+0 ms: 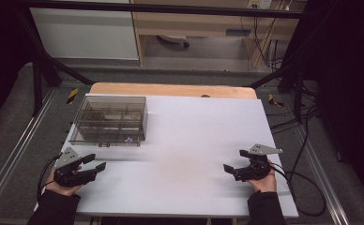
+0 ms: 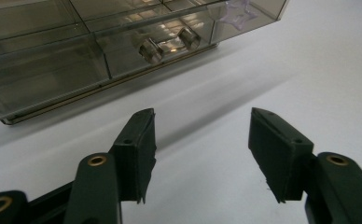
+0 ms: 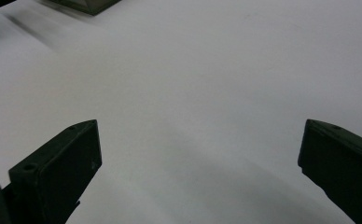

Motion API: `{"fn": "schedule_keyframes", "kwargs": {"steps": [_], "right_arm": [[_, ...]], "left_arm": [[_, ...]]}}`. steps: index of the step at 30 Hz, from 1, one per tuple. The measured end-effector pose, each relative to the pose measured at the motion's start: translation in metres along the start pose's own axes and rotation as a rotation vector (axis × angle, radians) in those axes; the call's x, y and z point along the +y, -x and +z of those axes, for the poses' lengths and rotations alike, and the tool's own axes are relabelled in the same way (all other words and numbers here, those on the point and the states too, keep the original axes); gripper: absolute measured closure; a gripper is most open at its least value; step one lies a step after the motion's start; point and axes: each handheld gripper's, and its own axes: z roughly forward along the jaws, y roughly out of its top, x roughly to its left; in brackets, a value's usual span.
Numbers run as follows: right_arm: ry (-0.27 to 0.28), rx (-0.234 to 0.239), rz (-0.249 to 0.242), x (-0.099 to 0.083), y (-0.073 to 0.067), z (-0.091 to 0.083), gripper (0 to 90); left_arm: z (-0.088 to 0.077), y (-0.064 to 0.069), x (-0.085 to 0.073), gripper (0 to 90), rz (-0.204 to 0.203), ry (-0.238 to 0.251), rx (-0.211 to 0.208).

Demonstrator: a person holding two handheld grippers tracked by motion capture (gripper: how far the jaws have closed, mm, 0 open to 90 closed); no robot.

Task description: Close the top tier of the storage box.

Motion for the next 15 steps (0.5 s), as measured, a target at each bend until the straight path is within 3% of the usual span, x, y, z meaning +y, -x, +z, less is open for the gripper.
{"fn": "schedule_keyframes", "kwargs": {"steps": [15], "right_arm": [[0.004, 0.000, -0.002, -0.0004, 0.0006, -0.0011, 0.1]], "left_arm": [[-0.0036, -0.0039, 0.0018, 58.6, -0.027, 0.008, 0.009]]}}
